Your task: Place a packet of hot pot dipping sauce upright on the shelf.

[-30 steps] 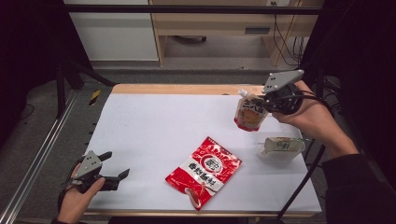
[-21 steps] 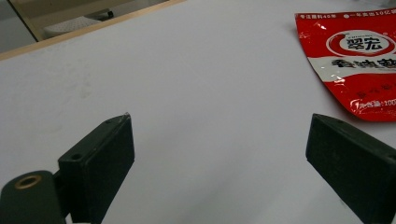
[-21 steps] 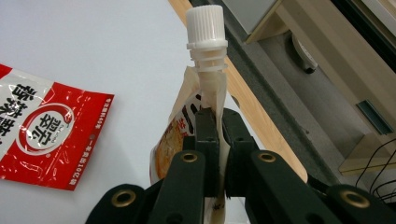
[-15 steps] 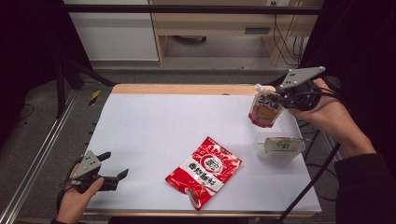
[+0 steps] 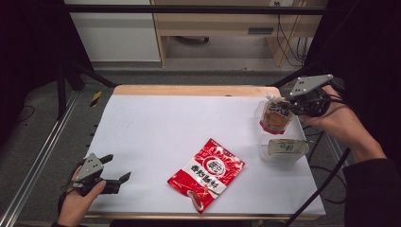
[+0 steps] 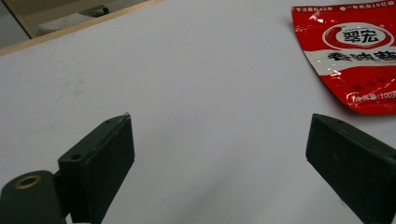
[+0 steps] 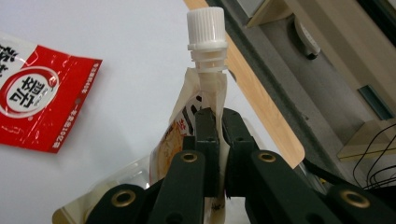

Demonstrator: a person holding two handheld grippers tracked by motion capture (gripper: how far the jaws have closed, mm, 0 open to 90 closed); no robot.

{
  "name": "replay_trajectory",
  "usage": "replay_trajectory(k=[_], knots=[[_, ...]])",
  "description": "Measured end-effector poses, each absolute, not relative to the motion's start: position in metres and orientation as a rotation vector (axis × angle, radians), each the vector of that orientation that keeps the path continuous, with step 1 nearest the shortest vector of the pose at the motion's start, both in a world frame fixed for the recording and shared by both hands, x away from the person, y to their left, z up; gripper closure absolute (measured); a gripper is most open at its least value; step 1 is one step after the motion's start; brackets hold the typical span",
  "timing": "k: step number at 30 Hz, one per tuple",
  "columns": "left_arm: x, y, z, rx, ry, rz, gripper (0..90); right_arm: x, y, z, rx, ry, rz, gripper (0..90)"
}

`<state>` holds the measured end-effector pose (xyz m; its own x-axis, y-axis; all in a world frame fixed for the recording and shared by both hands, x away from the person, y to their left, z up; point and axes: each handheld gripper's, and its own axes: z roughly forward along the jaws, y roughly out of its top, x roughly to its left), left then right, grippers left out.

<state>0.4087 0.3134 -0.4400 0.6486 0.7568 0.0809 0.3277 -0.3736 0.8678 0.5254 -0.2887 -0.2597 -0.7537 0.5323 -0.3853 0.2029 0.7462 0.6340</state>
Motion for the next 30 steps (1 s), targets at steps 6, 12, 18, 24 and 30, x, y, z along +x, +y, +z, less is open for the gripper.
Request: replay_trajectory(k=[6,12,18,24,30], knots=[[0.409,0.313,-0.441,1.973,0.852,0.602,7.7,0.526,-0.298,-0.271,0.567,2.409,0.779,87.5],[0.409,0.312,-0.442,1.981,0.849,0.599,7.7,0.528,-0.303,-0.281,0.567,2.424,0.787,87.4],[0.409,0.312,-0.442,1.982,0.845,0.597,7.7,0.527,-0.304,-0.290,0.589,2.443,0.791,87.3],[0.409,0.313,-0.441,1.974,0.849,0.598,7.7,0.524,-0.305,-0.293,0.584,2.453,0.815,87.3],[0.409,0.312,-0.441,1.977,0.844,0.595,7.7,0.522,-0.303,-0.296,0.585,2.460,0.821,87.2]])
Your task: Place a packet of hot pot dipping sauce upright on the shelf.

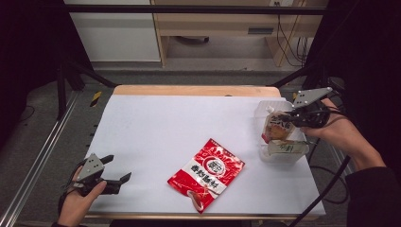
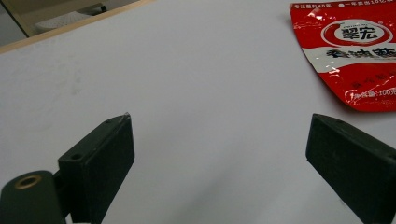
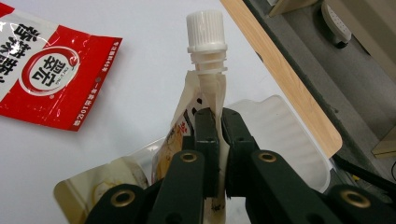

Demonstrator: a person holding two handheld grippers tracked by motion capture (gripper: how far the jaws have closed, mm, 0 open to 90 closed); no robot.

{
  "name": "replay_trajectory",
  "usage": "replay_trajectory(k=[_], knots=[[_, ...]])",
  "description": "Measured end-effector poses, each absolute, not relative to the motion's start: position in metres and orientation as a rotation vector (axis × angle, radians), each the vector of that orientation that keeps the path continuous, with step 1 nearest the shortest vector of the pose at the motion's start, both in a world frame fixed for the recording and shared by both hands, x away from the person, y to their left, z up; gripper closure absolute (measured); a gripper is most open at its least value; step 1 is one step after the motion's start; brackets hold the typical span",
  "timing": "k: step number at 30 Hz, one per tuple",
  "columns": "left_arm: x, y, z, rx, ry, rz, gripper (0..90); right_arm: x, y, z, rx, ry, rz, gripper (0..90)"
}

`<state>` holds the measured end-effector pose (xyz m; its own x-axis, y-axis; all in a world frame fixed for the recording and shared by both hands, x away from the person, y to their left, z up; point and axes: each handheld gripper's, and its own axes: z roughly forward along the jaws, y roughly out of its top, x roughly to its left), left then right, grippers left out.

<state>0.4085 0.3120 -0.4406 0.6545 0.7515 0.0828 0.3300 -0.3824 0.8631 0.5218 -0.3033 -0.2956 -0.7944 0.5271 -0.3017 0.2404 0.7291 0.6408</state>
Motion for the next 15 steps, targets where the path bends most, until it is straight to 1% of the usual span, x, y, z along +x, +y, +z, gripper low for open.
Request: replay_trajectory(k=[8,15], knots=[[0.409,0.312,-0.441,1.981,0.843,0.594,7.7,0.527,-0.298,-0.295,0.565,2.472,0.803,87.2],[0.409,0.312,-0.441,1.979,0.842,0.593,7.7,0.530,-0.297,-0.306,0.575,2.494,0.778,87.1]])
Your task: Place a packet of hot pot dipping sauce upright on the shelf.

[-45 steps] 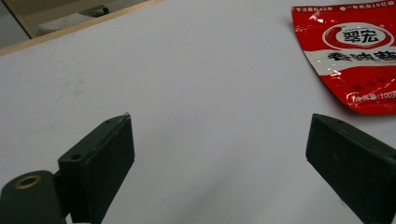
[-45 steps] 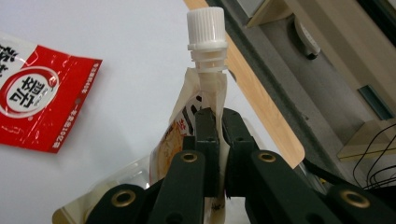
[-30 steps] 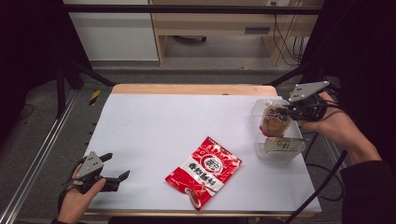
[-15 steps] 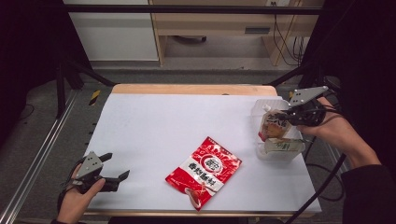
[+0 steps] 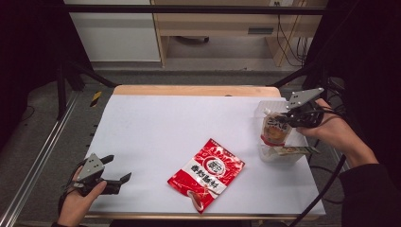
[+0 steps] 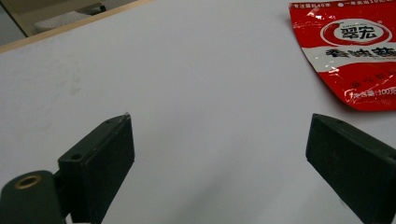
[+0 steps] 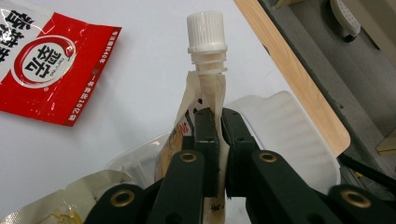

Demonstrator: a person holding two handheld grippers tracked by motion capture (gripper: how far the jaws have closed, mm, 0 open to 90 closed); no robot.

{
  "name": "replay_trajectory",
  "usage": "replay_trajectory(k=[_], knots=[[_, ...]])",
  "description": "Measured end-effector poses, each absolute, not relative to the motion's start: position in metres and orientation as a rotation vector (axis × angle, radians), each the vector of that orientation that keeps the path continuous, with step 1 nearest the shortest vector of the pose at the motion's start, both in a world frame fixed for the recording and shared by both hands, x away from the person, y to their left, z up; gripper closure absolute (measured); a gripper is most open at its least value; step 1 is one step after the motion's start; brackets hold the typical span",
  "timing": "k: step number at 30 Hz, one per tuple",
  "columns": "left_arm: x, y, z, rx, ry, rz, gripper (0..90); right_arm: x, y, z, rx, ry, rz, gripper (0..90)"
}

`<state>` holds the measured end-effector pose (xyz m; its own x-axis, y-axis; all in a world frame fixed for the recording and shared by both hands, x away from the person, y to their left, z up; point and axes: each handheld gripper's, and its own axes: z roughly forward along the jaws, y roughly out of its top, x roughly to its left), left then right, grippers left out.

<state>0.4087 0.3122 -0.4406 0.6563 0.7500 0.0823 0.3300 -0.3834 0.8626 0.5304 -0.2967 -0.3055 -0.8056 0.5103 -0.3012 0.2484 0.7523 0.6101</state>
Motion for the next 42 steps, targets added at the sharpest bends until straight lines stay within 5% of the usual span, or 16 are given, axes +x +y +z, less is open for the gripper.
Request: replay_trajectory(k=[20,31,42], knots=[[0.408,0.311,-0.441,1.984,0.838,0.589,7.7,0.530,-0.309,-0.347,0.716,2.533,0.820,85.0],[0.409,0.311,-0.441,1.988,0.840,0.589,7.7,0.517,-0.302,-0.334,0.812,2.449,0.807,38.3],[0.408,0.311,-0.441,1.992,0.836,0.588,7.7,0.488,-0.250,-0.299,0.694,2.340,0.857,20.0]])
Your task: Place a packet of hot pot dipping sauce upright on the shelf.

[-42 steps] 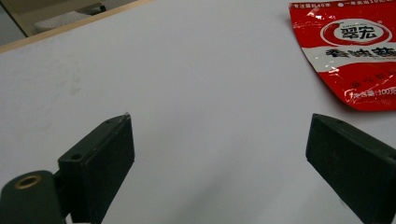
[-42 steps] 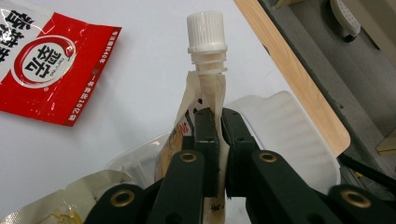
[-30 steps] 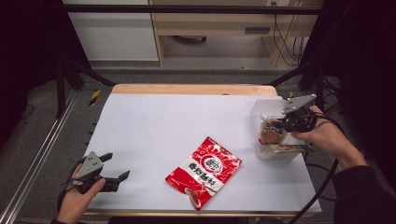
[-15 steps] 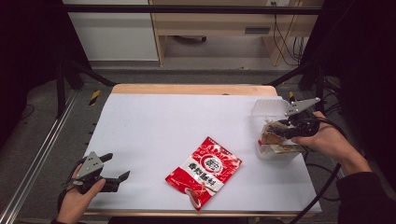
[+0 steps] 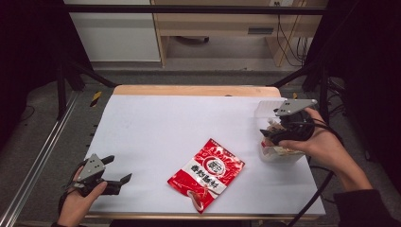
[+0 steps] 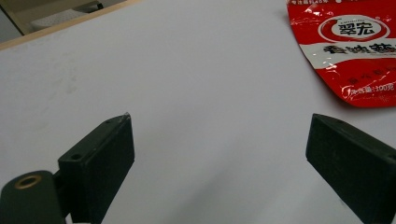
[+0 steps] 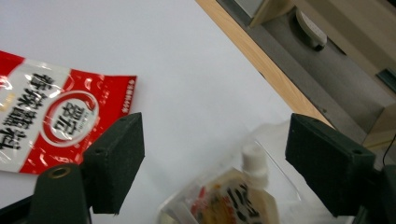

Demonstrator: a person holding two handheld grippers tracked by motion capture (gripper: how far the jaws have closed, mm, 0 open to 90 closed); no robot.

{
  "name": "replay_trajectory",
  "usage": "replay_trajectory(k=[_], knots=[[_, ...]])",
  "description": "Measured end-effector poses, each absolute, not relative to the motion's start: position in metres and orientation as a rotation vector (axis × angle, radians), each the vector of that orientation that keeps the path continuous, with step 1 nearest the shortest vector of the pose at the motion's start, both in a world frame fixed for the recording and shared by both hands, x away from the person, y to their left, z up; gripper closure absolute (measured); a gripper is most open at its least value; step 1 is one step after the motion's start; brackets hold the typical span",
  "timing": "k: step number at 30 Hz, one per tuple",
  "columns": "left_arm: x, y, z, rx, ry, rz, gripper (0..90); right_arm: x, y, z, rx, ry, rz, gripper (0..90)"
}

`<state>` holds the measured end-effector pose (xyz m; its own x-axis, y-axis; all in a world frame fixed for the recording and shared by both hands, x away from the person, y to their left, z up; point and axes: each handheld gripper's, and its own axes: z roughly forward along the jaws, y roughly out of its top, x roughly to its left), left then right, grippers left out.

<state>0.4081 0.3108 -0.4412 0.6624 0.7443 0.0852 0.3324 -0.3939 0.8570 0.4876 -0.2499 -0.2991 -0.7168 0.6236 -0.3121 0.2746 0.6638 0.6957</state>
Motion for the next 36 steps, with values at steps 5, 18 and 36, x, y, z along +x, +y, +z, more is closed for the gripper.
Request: replay_trajectory(k=[5,18,36], knots=[[0.408,0.311,-0.441,1.993,0.838,0.590,7.7,0.477,-0.222,-0.298,0.682,2.332,0.878,16.6],[0.408,0.311,-0.442,2.003,0.836,0.589,7.7,0.460,-0.170,-0.320,0.680,2.346,0.973,12.7],[0.408,0.310,-0.442,2.010,0.831,0.588,7.7,0.451,-0.133,-0.386,0.935,2.241,1.075,13.4]])
